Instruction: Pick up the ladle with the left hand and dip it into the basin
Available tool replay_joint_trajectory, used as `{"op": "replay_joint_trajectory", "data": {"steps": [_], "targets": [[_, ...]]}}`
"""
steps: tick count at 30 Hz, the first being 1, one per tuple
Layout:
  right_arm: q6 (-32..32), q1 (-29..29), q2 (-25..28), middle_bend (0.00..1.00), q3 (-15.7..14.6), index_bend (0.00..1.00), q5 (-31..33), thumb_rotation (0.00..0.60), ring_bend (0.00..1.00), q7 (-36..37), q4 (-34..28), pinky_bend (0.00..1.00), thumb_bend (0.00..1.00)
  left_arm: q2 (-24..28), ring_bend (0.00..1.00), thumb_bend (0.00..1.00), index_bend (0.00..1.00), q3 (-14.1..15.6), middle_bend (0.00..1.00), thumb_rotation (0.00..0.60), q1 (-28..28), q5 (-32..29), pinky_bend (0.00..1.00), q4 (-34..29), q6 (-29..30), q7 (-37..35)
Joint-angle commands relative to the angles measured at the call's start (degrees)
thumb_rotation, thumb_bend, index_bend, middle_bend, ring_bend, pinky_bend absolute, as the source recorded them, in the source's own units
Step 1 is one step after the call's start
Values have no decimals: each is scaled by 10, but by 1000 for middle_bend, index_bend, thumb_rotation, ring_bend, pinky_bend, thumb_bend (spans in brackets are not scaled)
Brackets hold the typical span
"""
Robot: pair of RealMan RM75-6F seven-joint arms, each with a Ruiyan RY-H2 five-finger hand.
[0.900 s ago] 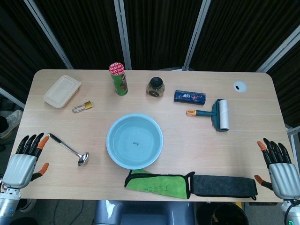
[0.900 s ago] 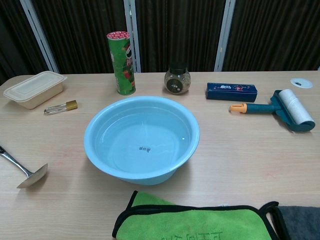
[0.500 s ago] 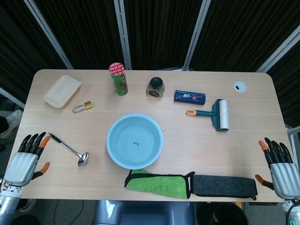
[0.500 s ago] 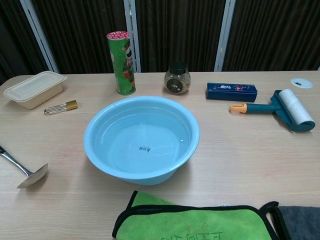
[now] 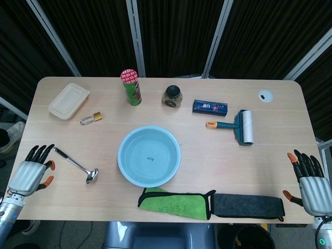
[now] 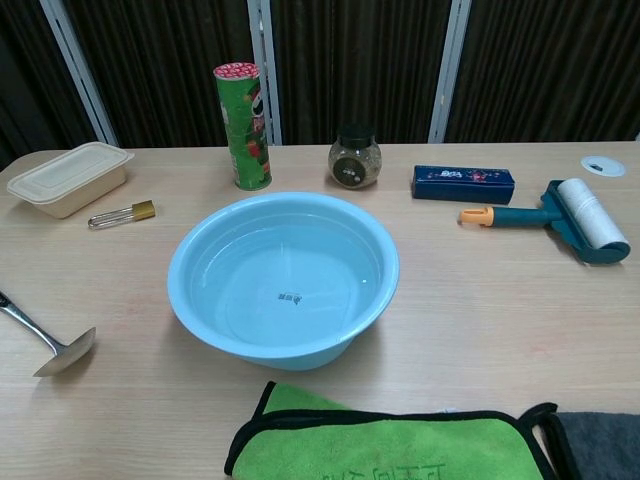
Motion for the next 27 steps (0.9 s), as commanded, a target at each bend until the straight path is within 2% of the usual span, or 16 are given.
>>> {"op": "replay_joint_trajectory", "data": {"steps": [1, 13, 27], "targets": [[0, 0, 0, 0, 1, 0, 3, 600, 0, -2, 0, 0, 0, -19, 0, 321, 483, -4, 0, 600, -19, -18, 0, 52, -33, -22], [0, -1, -3, 0, 5, 0, 13, 600, 0, -10, 1, 0, 0, -97, 0, 346, 513, -11, 0, 600, -55, -8, 0, 202, -55, -99], [-3, 0, -2, 0, 14, 0, 30, 600, 0, -7, 4, 0, 0, -165, 0, 347, 492, -10, 0, 600, -102, -19, 0, 306, -129, -118]]}}
